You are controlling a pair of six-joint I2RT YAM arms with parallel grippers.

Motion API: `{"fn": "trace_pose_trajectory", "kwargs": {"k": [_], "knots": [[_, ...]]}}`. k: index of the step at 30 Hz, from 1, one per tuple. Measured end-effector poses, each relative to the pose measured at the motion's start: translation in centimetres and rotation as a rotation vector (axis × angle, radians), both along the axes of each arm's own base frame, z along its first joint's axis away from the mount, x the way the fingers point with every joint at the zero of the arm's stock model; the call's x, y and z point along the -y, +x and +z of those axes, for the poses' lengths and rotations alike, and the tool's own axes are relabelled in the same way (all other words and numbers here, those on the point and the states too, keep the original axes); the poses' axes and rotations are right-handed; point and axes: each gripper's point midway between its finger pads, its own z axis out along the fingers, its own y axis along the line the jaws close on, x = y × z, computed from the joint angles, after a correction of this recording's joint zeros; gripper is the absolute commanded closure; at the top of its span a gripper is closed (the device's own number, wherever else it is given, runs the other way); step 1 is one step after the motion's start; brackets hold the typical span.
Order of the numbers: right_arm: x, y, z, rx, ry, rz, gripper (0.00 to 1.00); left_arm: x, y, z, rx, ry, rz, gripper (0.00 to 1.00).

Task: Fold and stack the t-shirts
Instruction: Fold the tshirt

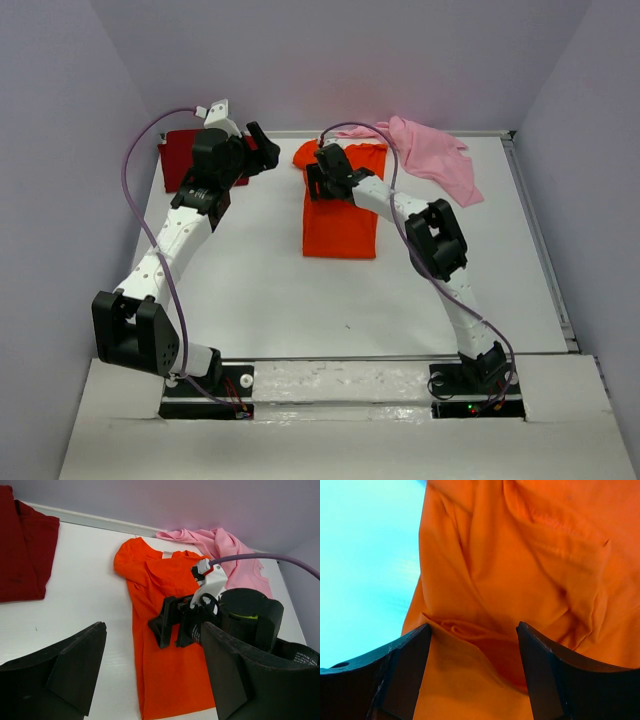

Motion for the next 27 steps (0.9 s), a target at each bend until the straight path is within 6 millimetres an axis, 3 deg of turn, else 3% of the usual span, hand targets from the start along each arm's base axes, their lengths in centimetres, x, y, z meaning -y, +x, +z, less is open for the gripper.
{"fn": "trace_pose_trajectory", "kwargs": {"k": [8,13,17,21,23,25,27], "knots": [[-0.4,2.8,3.3,0.073,0.011,0.006,0.24,0.1,0.0,0.2,0.006,-0.004,-0.007,0.14],[0.6,2.5,3.0,0.070,-0.038,0.004,0.24,0.1,0.0,0.2,0.007,-0.005,-0.007,0.14],[2.7,0.2,3.0,0.030,-0.082,-0.016,0.24,0.3,0.1,0.1,0.002,-0.017,-0.011,0.14],[6.1,-5.0,5.8,-0.001,-0.066,-0.048,0.24,1.2,0.8,-1.5,-0.039,-0.045,-0.033,0.15],[7.9,-7.8,8.9,0.030,-0.013,-0.073,0.24,1.8,1.3,-3.5,-0.090,-0.056,-0.046,0.15],[9.1,-9.8,10.8,0.059,0.037,-0.092,0.24,2.4,1.5,-5.9,-0.151,-0.072,-0.057,0.16],[10.0,-11.6,11.4,0.077,0.090,-0.108,0.24,3.2,0.9,-8.8,-0.214,-0.092,-0.076,0.16]]}}
